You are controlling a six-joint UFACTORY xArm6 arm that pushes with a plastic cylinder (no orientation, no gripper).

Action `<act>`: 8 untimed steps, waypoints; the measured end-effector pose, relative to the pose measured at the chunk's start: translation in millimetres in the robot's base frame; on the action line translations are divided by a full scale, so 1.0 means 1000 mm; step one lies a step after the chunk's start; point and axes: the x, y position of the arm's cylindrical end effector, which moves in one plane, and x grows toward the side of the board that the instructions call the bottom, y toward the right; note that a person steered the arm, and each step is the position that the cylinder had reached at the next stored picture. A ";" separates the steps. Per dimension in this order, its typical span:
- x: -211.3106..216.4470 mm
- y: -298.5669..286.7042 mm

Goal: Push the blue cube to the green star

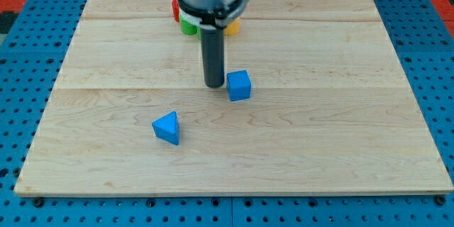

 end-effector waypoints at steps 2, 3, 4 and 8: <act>0.047 0.065; 0.020 0.101; -0.025 0.101; -0.057 0.036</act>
